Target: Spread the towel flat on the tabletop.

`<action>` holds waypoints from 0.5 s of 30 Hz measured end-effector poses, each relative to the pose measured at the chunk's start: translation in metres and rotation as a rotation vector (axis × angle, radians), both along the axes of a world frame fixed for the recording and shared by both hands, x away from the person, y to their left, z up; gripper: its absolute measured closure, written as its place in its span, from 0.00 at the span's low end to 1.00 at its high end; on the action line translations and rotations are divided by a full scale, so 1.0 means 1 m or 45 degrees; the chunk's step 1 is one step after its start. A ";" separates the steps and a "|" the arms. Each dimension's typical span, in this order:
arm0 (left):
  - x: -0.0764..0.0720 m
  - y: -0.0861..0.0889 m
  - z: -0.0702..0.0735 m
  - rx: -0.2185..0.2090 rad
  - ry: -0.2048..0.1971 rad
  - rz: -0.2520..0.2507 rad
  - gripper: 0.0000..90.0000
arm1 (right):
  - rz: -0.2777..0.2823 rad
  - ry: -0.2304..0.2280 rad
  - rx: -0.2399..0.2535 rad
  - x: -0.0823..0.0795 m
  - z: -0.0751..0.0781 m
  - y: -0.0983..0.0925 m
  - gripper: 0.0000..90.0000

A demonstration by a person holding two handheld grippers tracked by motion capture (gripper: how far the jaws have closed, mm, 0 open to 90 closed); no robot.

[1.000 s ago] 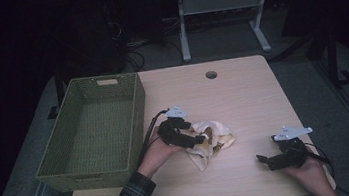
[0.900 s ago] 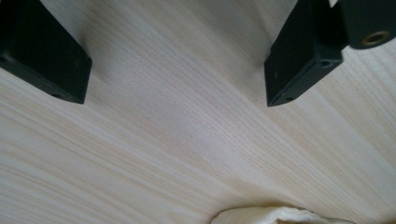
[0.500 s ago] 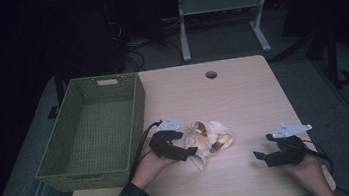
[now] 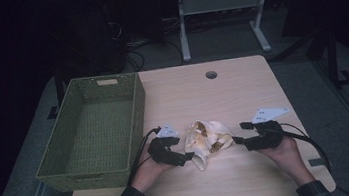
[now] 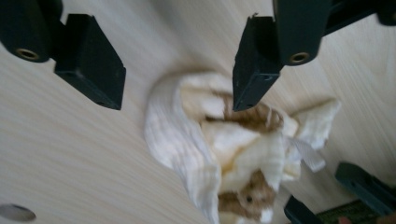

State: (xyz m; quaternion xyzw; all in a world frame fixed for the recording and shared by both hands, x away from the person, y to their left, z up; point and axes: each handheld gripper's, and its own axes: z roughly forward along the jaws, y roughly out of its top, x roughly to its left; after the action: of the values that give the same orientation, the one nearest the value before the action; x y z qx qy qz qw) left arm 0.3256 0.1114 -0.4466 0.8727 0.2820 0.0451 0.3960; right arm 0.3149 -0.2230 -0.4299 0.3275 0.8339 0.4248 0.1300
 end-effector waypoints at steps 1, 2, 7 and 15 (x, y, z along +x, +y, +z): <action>0.000 0.000 -0.001 0.003 0.000 0.001 0.23 | 0.014 -0.014 0.003 0.003 0.002 0.004 0.46; -0.001 0.000 -0.001 0.006 -0.004 0.005 0.23 | 0.014 -0.014 0.003 0.003 0.002 0.004 0.46; -0.002 -0.002 -0.004 0.051 -0.025 0.009 0.21 | 0.067 -0.003 0.014 0.018 0.007 0.024 0.53; -0.004 -0.006 -0.011 0.121 -0.025 -0.010 0.19 | 0.119 0.056 0.008 0.036 -0.002 0.042 0.61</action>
State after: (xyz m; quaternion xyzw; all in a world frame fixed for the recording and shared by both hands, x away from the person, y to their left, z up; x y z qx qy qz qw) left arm 0.3215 0.1059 -0.4578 0.8912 0.2723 0.0656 0.3569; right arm 0.3510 -0.1814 -0.4319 0.2979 0.8496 0.4257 0.0908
